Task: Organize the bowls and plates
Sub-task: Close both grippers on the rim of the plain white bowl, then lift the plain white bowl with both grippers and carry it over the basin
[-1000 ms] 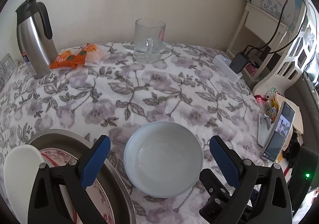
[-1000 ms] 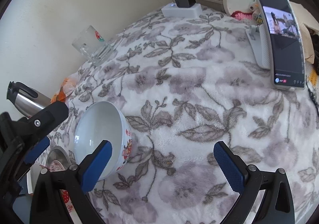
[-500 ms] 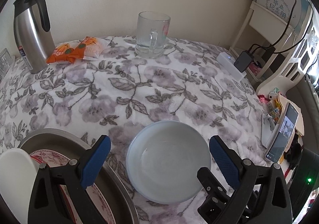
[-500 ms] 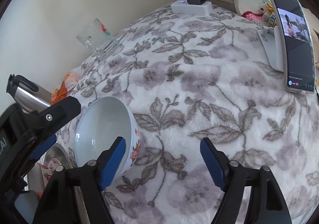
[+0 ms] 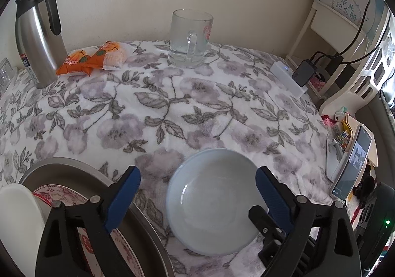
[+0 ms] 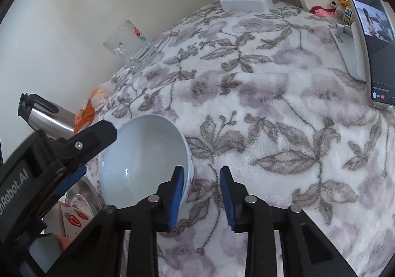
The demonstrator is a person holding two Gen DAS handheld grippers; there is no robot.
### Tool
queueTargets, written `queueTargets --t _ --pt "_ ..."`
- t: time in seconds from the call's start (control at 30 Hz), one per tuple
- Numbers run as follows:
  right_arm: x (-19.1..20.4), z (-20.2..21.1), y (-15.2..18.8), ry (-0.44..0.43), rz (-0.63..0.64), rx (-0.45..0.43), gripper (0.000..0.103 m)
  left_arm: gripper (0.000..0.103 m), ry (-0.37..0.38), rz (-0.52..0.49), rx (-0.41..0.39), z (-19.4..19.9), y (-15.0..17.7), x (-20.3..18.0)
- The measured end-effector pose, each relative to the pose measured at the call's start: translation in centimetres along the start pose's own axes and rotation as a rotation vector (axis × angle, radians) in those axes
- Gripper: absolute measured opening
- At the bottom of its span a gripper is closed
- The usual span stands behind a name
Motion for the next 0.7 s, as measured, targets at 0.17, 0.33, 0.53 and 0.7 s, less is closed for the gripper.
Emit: queueTargets --t 0.17,0.33,0.53,0.7 --pt "-0.4 -0.2 0.0 0.007 -0.012 0.006 0.028 0.081 -0.005 -0.004 0.013 -0.2 0.2 0.0" --pt "-0.7 -0.4 0.1 0.012 -0.022 0.015 0.028 0.062 -0.01 -0.018 0.035 -0.7 0.6 0.1" --pt "-0.6 -0.4 0.1 0.012 -0.017 0.019 0.028 0.037 -0.028 -0.037 0.089 -1.7 1.6 0.2" --pt "-0.2 -0.8 0.4 0.008 -0.015 0.033 0.028 0.036 -0.06 -0.07 0.105 -1.9 2.0 0.3"
Point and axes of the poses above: each gripper's, at about its wrist camera, not at the fingertips, and z roughly against the way its jaws point, x to its left, y to its underside, the point moved 9 cm from there along -z, roughly the way its jaws point, and after that the axes turned 14 degrees about y, right-handed, at the moved point
